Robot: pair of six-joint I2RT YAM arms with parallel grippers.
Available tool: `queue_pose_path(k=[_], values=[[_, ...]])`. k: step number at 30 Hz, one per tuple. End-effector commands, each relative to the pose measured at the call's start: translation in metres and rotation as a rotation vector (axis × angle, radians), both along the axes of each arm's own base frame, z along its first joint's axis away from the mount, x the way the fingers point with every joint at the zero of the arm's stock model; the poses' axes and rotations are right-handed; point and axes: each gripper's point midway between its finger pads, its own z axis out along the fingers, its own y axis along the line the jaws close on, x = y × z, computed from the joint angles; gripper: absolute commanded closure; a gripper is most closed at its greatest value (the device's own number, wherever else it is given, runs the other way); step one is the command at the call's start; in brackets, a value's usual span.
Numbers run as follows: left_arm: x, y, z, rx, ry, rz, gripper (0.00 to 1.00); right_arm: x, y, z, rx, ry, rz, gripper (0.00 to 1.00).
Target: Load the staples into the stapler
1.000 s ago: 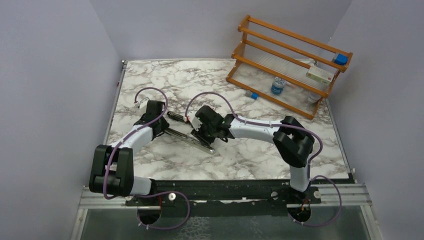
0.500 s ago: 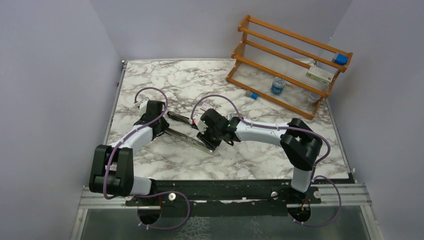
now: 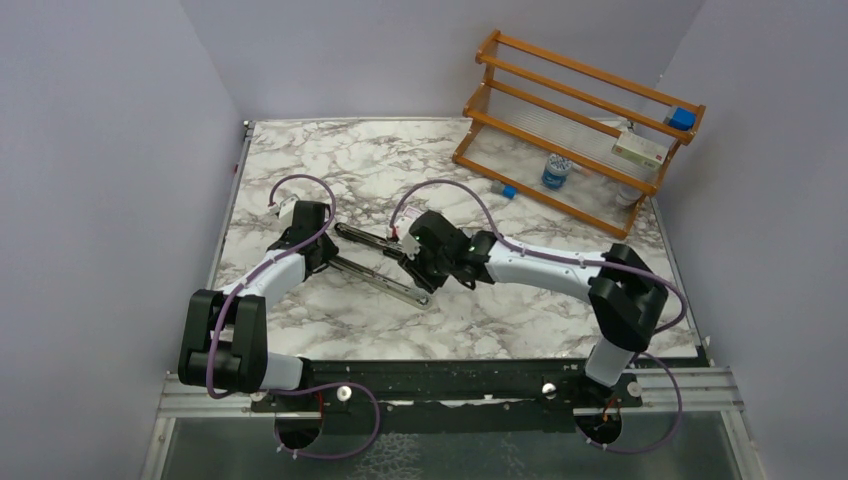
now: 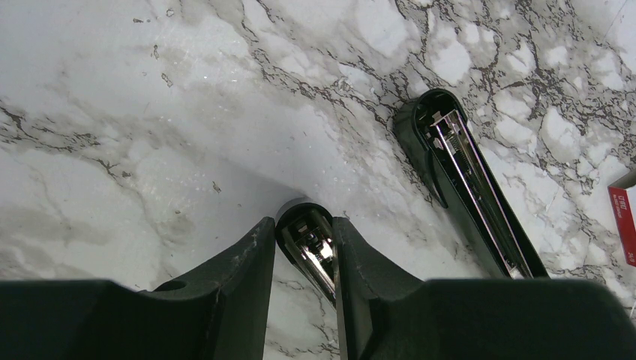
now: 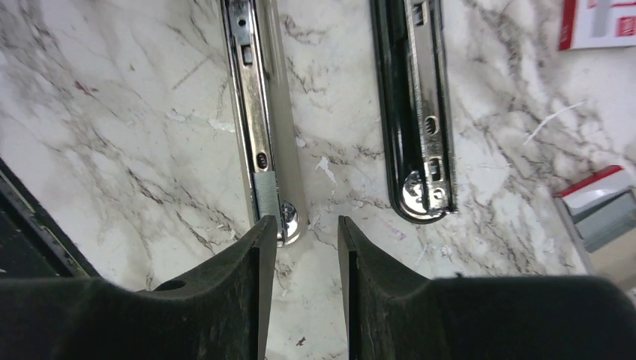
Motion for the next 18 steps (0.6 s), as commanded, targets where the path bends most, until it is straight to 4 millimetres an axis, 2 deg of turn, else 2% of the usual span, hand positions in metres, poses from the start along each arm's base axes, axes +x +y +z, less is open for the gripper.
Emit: queue_pose_path(k=[1, 3, 5, 9, 12, 15, 18], values=[[-0.006, 0.004, -0.001, 0.016, 0.032, -0.004, 0.65, 0.025, 0.007, 0.058, 0.161, -0.148, -0.101, 0.61], [-0.005, 0.002, 0.000, 0.010, 0.030, -0.011, 0.64, 0.035, -0.002, 0.068, 0.191, -0.193, -0.164, 0.61], [-0.004, 0.001, 0.003, 0.004, 0.028, -0.018, 0.63, 0.047, -0.019, 0.068, 0.189, -0.225, -0.255, 0.61], [0.000, -0.002, 0.008, -0.004, 0.022, -0.029, 0.63, 0.071, -0.068, 0.058, 0.158, -0.248, -0.458, 0.61], [0.001, -0.005, 0.011, -0.014, 0.023, -0.042, 0.61, 0.081, -0.098, 0.047, 0.178, -0.230, -0.578, 0.62], [0.003, -0.006, 0.015, -0.018, 0.019, -0.052, 0.60, 0.086, -0.114, 0.030, 0.167, -0.211, -0.629, 0.62], [0.004, -0.007, 0.017, -0.016, 0.020, -0.060, 0.59, 0.088, -0.118, 0.012, 0.142, -0.184, -0.634, 0.68]])
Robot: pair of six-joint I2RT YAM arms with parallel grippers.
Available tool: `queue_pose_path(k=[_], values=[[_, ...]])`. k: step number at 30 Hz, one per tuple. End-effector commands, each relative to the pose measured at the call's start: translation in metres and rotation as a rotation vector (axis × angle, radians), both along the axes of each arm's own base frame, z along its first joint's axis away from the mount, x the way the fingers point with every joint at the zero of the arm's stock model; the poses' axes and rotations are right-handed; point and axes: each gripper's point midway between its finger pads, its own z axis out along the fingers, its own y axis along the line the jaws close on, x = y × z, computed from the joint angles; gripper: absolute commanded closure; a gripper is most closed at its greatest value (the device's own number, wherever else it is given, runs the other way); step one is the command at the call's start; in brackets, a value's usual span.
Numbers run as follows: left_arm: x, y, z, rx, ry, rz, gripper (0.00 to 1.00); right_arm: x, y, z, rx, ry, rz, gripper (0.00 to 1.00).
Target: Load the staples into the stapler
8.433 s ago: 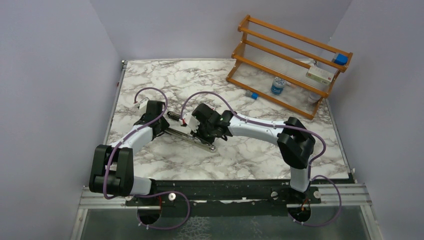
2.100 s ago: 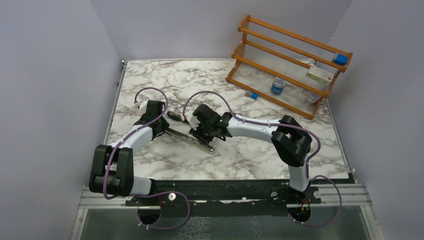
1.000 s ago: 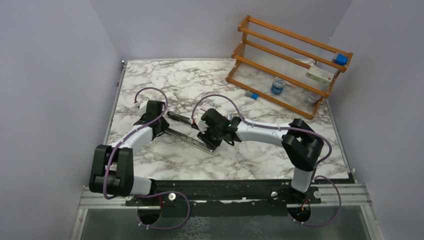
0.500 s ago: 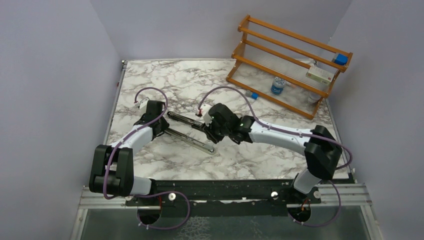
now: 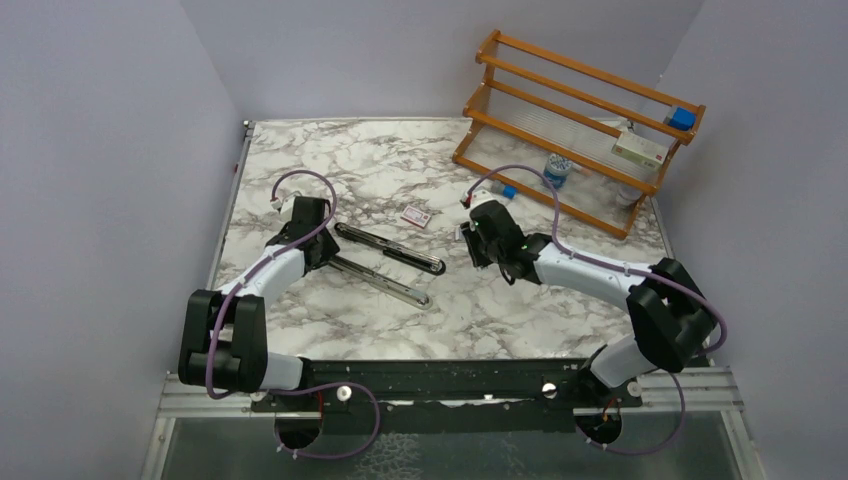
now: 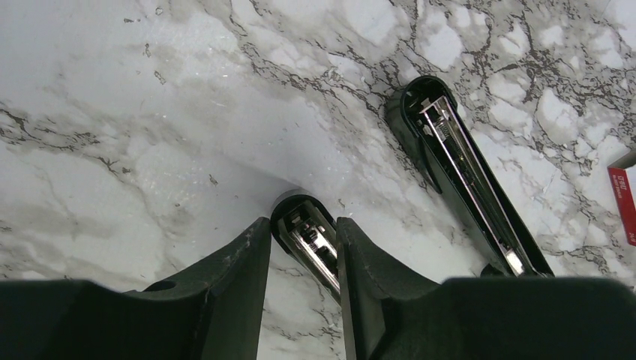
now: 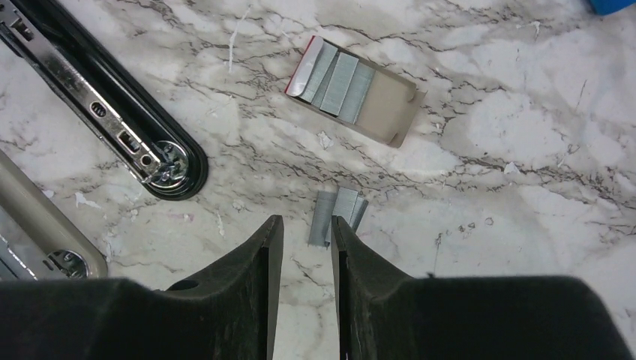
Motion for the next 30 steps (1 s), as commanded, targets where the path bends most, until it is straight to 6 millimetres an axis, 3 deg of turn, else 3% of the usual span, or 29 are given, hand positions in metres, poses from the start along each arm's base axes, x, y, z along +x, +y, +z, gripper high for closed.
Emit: queue_pose_path(k=[1, 9, 30], values=[[0.006, -0.003, 0.011, -0.012, -0.009, -0.028, 0.59, 0.012, 0.002, -0.008, 0.042, -0.010, -0.050, 0.70], [0.008, -0.005, 0.011, -0.016, -0.006, -0.036, 0.59, 0.023, -0.007, -0.027, 0.032, 0.027, -0.084, 0.76], [0.006, -0.003, 0.011, -0.013, -0.009, -0.030, 0.59, 0.017, -0.018, -0.051, 0.006, 0.104, -0.089, 0.77]])
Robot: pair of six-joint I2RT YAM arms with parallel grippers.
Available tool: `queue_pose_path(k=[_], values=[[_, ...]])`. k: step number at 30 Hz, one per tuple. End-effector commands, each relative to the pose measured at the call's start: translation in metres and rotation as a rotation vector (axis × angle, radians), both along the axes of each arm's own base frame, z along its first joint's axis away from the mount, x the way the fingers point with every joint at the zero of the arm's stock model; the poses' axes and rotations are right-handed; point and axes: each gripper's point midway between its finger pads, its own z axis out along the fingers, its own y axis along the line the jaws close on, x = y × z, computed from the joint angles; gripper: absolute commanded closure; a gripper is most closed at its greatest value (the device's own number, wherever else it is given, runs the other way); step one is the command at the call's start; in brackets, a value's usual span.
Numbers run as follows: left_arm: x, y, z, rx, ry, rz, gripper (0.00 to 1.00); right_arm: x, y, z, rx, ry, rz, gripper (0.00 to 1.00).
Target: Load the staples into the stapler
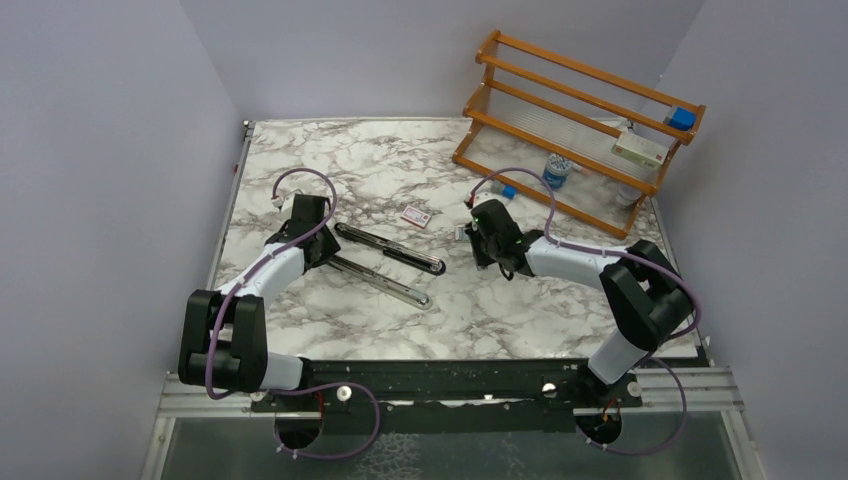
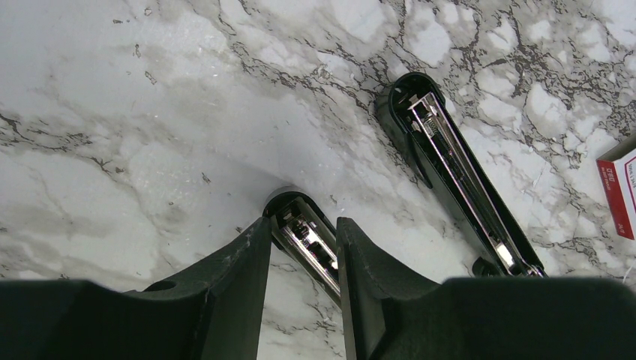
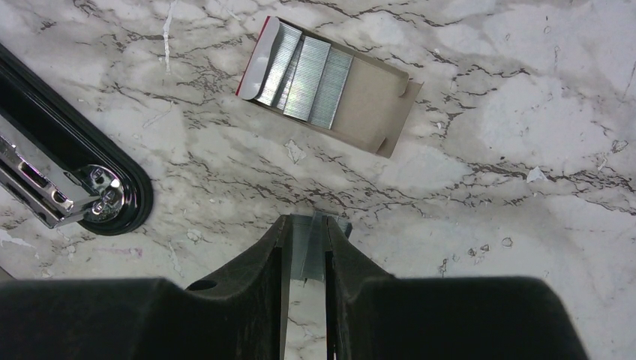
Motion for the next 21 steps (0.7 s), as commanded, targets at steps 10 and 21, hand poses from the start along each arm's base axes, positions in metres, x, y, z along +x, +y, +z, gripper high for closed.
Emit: queue_pose_path(k=[10, 21], values=[[0.004, 0.000, 0.005, -0.007, -0.015, -0.009, 0.59, 0.002, -0.011, -0.001, -0.002, -0.008, -0.053, 0.77], [0.005, -0.001, 0.005, -0.009, -0.016, -0.010, 0.59, -0.001, -0.014, -0.010, -0.011, 0.018, -0.054, 0.77]])
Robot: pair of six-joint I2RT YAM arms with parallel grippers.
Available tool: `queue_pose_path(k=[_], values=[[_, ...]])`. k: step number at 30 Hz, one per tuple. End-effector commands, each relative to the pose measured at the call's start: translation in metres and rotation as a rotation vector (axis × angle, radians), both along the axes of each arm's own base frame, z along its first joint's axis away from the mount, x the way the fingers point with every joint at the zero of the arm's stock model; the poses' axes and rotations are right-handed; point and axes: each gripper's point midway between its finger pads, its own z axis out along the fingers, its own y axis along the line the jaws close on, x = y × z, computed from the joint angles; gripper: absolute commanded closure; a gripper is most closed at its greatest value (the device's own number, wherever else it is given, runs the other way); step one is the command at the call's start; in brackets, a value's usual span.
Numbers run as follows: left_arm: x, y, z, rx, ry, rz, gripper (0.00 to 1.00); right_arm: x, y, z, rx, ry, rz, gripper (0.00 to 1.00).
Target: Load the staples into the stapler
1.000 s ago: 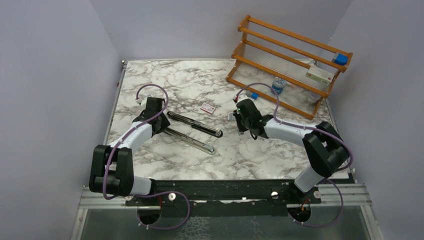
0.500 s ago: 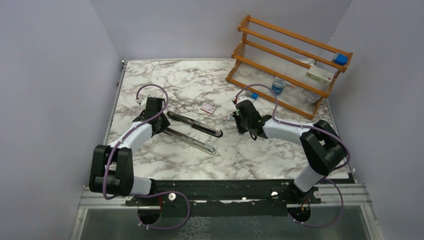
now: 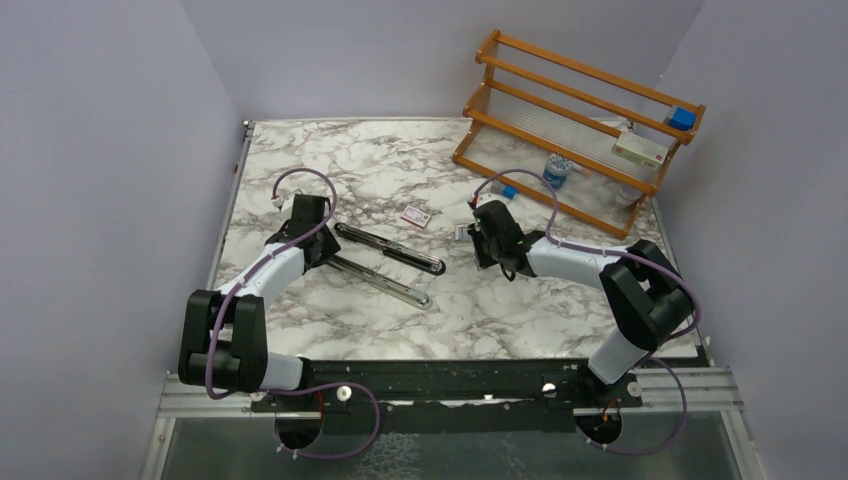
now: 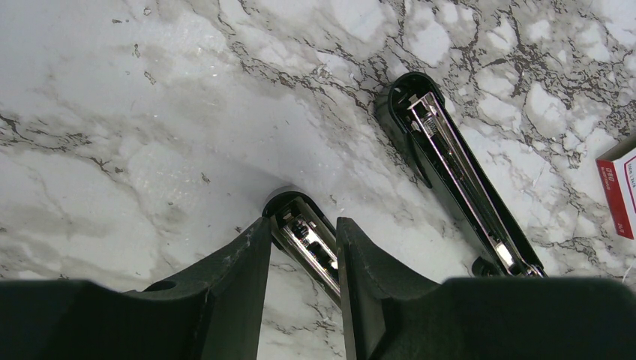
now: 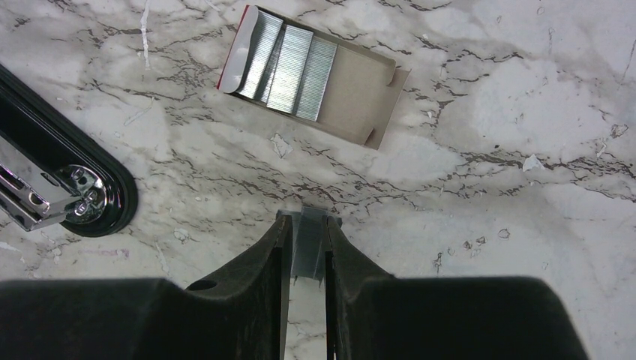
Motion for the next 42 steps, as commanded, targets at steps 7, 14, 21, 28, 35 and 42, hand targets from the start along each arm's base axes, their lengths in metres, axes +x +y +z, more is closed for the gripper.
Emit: queue_pose_path(k=[7, 14, 21, 28, 35, 42], values=[[0.005, -0.001, 0.005, -0.009, -0.017, -0.011, 0.59, -0.004, -0.007, -0.012, -0.021, 0.030, -0.016, 0.77], [0.005, -0.001, 0.005, -0.008, -0.017, -0.010, 0.59, -0.006, -0.008, -0.017, -0.028, 0.050, -0.012, 0.77], [0.005, -0.001, 0.005, -0.009, -0.019, -0.011, 0.59, -0.008, -0.008, -0.022, -0.034, 0.066, -0.004, 0.78], [0.005, -0.001, 0.005, -0.009, -0.018, -0.014, 0.60, -0.007, -0.004, -0.015, -0.012, 0.055, -0.001, 0.88], [0.006, -0.001, 0.005, -0.010, -0.019, -0.014, 0.60, 0.001, 0.000, 0.009, 0.011, 0.007, 0.000, 0.88], [0.006, -0.001, 0.006, -0.008, -0.021, -0.013, 0.60, 0.005, 0.004, 0.029, 0.035, -0.018, 0.007, 0.88]])
